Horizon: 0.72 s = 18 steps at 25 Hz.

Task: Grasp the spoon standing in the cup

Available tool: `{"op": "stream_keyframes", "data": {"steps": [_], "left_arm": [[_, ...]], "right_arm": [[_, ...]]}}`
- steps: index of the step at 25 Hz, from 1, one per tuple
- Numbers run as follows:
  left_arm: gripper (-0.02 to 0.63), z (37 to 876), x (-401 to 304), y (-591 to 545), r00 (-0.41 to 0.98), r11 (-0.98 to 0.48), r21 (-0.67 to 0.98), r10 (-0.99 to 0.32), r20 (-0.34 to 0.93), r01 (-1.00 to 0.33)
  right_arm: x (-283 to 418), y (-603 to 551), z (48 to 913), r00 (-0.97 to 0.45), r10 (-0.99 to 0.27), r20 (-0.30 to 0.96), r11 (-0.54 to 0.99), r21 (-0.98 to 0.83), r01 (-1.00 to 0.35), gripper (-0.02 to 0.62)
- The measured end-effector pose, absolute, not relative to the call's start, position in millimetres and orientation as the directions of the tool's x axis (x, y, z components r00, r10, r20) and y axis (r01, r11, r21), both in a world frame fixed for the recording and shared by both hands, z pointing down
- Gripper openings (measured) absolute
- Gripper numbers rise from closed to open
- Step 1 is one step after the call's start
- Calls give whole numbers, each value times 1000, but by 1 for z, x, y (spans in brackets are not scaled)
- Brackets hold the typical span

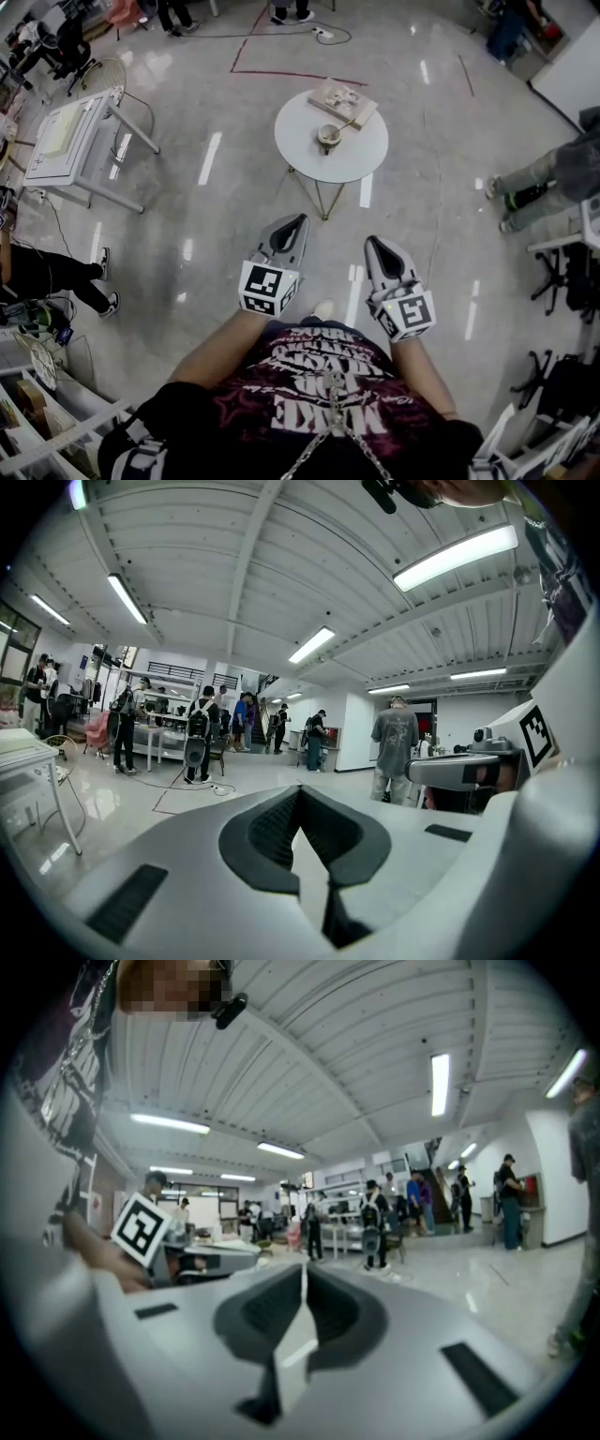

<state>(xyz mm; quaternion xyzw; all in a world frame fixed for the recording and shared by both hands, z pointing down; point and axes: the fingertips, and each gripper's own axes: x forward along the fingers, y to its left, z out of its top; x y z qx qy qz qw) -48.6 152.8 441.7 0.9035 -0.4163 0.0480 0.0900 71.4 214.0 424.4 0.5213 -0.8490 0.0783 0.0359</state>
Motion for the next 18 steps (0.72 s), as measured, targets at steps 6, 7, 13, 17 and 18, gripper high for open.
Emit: {"op": "stream_keyframes", "data": {"steps": [6,7,13,17,18], "left_arm": [[25,438,-27,136,640,-632,105,-751,161,-768],[25,439,-22,135,640,-632,103,-751,164,-768],[25,438,2,124,634,-628,91,-757,157,-773],[25,437,10,119,637,-634,76,-756,152,-770],[25,437,12,118,638,-635,74,-755,151,-769]], "right_arm": [[86,201,426,-490,-861,137,480,-104,-871,35],[90,200,427,-496,-858,136,485,-107,-868,35],[117,193,434,-497,-856,143,484,-121,-867,35],[126,191,439,-493,-857,147,478,-126,-869,35],[128,190,440,-492,-858,147,477,-128,-870,35]]}}
